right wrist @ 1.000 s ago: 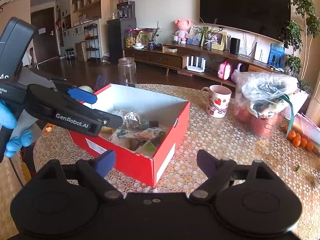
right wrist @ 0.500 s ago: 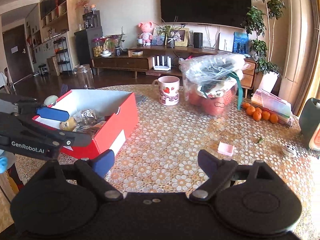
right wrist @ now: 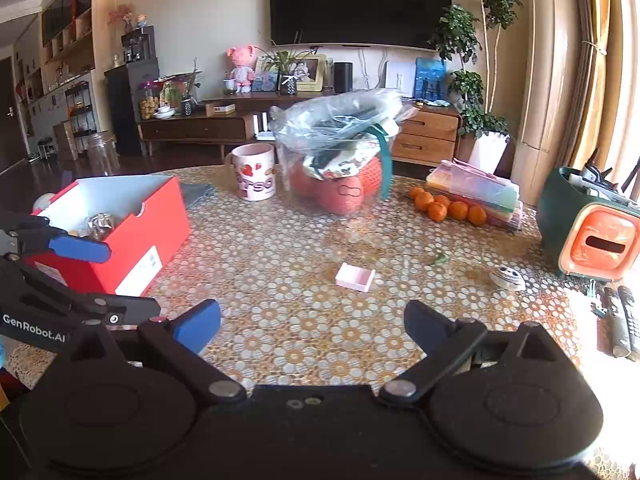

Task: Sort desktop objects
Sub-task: 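Withdraw both tools from the box toward the pink sponge and plush, then grasp the pink sponge block with the left tool while the right tool grasps the cartoon plush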

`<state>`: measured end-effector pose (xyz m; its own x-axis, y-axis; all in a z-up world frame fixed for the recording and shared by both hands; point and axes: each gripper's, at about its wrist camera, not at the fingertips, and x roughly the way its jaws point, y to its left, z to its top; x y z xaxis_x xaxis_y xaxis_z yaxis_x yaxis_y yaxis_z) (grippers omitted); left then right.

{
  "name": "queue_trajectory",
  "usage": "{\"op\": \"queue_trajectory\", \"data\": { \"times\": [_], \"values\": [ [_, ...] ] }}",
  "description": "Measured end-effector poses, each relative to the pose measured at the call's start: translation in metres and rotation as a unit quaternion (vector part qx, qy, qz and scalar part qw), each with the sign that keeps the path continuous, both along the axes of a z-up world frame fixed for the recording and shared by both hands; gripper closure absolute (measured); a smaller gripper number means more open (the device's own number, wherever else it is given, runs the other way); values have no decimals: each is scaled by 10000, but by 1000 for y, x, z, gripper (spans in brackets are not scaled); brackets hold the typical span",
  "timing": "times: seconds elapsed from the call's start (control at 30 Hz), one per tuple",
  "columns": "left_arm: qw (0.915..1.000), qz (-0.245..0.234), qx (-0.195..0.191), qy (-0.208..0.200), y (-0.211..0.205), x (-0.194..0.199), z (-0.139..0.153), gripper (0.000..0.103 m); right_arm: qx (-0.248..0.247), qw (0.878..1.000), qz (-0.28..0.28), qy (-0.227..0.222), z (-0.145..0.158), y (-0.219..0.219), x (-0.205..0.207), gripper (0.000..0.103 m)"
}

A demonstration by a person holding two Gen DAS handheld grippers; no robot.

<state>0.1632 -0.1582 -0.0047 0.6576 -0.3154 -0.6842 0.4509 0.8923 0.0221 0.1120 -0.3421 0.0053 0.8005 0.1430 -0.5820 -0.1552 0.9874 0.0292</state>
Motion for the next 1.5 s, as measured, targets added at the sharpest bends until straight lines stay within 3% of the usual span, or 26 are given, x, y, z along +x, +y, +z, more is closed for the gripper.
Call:
{"op": "queue_trajectory", "data": {
  "times": [0.67, 1.1, 1.5],
  "values": [
    [9999, 73, 151, -9, -96, 96, -58, 0, -311, 9903, -1334, 242, -55, -139, 75, 3],
    [9995, 89, 297, 55, -139, 141, -90, 0, -371, 9840, -1707, 353, -85, -168, 146, 4],
    [9990, 322, 320, 53, -145, 159, -112, 1, -349, 9785, -1961, 526, -104, -178, 184, 7]
  ]
}}
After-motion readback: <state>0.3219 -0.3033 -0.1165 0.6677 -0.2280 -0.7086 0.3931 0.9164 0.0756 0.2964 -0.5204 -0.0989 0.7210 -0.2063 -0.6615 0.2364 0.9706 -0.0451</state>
